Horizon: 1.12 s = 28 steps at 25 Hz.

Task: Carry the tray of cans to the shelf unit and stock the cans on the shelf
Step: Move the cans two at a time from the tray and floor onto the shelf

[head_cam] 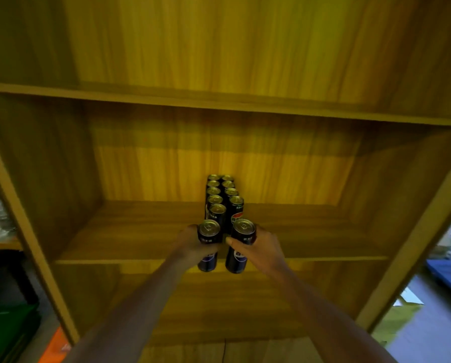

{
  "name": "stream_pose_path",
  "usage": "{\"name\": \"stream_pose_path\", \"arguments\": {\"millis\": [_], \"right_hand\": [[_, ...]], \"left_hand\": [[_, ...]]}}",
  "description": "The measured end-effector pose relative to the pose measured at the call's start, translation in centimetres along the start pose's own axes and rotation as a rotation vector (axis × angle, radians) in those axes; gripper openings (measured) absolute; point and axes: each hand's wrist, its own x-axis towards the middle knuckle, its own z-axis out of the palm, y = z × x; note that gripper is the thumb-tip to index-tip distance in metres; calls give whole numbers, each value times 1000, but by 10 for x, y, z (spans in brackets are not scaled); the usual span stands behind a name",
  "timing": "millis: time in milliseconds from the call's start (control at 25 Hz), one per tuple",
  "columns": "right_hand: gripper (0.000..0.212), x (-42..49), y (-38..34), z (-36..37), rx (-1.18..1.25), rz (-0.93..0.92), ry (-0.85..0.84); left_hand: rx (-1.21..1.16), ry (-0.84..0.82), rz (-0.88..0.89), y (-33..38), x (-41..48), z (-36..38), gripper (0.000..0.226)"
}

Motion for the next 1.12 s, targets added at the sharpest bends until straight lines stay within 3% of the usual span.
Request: {"name": "stream_pose_path", "arguments": {"millis": [360,600,760,1120], "right_hand": [[41,65,53,-3,211,14,-49],[49,91,71,22,259,21,-90],[50,106,77,35,252,31,-120],[58,130,78,47,254,-5,-129]], "left_hand": [[-29,84,-148,-10,66,56,35],[76,150,-242,-19,79,60,39],[49,199,-210,-25,85,57,27],[99,209,-170,-31,86,58,23]]}}
